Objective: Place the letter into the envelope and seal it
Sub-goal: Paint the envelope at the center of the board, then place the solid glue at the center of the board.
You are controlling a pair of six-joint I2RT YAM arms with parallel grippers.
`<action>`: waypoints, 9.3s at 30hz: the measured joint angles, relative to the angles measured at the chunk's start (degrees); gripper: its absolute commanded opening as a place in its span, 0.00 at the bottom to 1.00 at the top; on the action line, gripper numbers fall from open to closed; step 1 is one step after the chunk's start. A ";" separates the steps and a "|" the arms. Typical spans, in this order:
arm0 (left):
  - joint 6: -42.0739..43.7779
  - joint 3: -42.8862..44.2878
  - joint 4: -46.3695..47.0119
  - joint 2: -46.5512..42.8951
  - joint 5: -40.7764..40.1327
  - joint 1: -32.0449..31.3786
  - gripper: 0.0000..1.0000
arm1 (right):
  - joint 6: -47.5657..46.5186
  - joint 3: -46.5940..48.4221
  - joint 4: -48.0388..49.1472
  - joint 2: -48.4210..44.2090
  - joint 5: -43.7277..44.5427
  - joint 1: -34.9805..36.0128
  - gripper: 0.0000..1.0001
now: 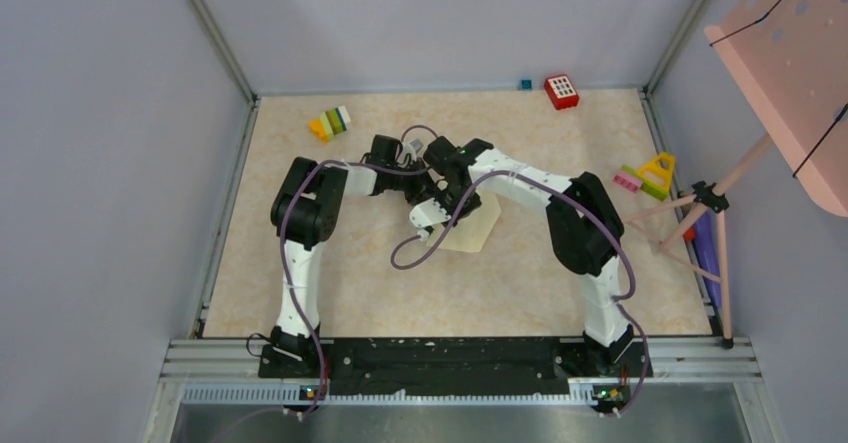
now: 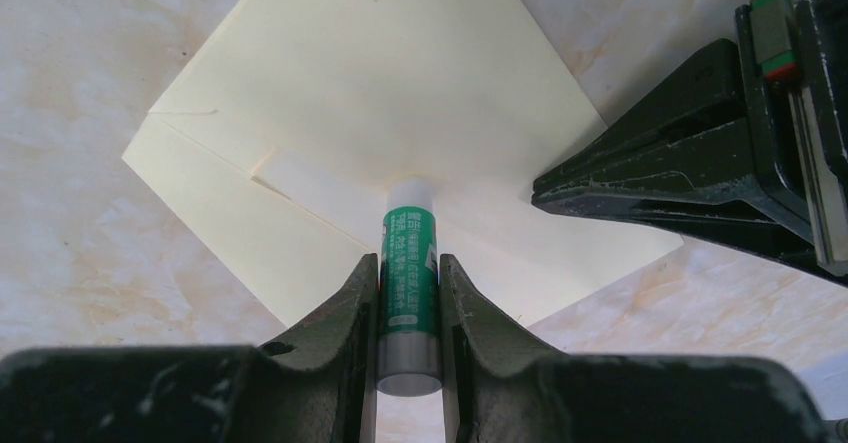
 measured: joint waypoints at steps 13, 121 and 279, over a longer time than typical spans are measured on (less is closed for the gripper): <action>0.02 0.02 -0.02 -0.02 -0.02 0.00 0.00 | 0.20 0.72 -4.15 -0.07 -3.10 1.16 0.00; 1.70 0.50 -0.57 -0.28 -1.20 -0.04 0.00 | -0.74 4.50 9.40 5.22 9.44 -0.31 0.00; 37.81 -4.07 -26.62 -20.55 -28.30 8.09 0.02 | 42.34 -34.58 32.54 -44.06 -32.57 -24.15 0.99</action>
